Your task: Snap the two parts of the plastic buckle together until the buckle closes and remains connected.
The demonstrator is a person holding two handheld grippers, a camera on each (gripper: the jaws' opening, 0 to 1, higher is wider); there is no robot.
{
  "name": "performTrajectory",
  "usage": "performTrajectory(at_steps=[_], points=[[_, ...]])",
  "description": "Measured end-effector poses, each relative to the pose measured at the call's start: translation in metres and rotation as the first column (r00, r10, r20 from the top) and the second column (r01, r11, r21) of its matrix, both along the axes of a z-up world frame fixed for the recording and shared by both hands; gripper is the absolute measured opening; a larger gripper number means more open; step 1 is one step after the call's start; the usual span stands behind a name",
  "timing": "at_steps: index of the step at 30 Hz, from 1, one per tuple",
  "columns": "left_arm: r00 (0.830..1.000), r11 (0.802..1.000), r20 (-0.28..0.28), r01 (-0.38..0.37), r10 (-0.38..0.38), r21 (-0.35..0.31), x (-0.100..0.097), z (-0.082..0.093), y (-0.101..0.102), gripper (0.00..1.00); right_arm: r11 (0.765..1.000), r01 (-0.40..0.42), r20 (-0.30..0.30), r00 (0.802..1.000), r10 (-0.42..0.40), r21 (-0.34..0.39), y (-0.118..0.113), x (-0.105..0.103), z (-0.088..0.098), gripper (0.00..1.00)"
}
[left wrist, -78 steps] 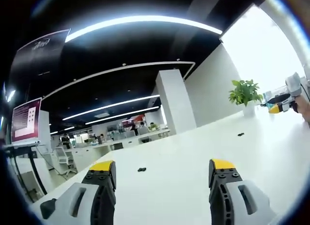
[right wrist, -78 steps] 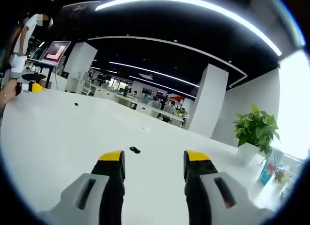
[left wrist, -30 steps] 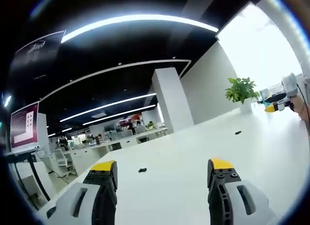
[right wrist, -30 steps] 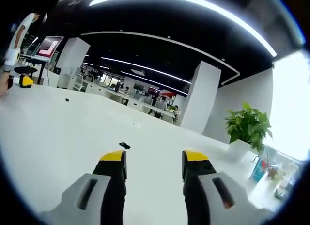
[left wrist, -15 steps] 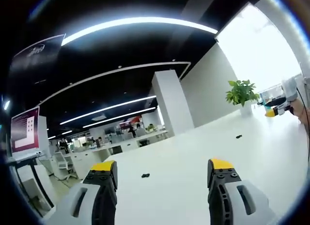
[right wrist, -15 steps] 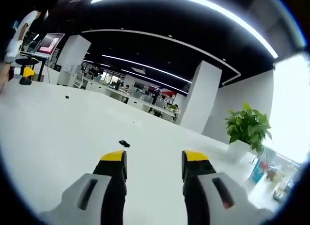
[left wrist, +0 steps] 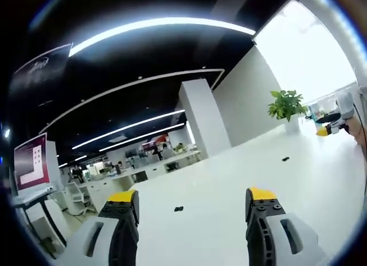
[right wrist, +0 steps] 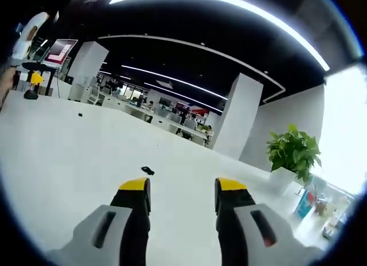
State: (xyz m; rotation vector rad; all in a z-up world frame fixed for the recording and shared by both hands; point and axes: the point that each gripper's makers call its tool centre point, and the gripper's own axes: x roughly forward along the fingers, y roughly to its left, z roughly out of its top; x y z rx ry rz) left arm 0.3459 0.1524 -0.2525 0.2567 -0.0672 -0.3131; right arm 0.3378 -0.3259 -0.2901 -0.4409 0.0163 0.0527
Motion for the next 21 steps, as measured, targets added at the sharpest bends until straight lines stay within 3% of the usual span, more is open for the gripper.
performTrajectory(at_steps=[21], points=[[0.998, 0.999, -0.062, 0.024, -0.022, 0.021, 0.012, 0.012, -0.002, 0.77, 1.0, -0.003, 0.027, 1.0, 0.003, -0.001, -0.001, -0.003, 0.006, 0.43]])
